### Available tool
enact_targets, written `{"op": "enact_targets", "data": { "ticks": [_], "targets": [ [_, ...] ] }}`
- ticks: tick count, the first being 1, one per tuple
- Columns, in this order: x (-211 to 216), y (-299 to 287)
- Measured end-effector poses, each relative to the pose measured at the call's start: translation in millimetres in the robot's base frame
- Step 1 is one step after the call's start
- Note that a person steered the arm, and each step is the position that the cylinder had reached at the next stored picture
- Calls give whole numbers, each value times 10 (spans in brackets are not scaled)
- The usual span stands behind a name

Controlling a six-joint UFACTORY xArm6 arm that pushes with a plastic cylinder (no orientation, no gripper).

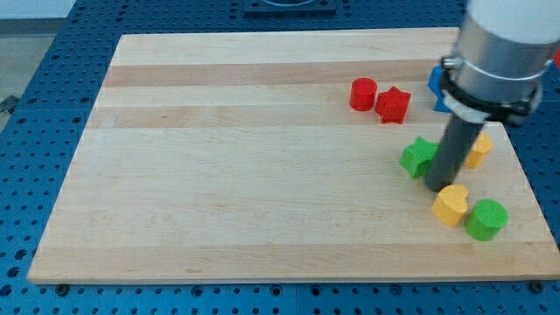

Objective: Push green circle below yellow heart

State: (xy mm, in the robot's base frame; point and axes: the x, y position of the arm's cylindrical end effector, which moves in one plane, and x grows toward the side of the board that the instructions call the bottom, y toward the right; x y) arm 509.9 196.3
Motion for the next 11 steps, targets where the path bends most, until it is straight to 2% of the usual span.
{"op": "enact_targets", "data": {
  "ticks": [2,3,4,5,6,7,8,9,10,11],
  "targets": [
    [5,920],
    [265,1194],
    [693,1079],
    [849,780],
    [850,365],
    [853,250],
    [859,597],
    [639,860],
    [401,852],
    [416,567]
  ]
}}
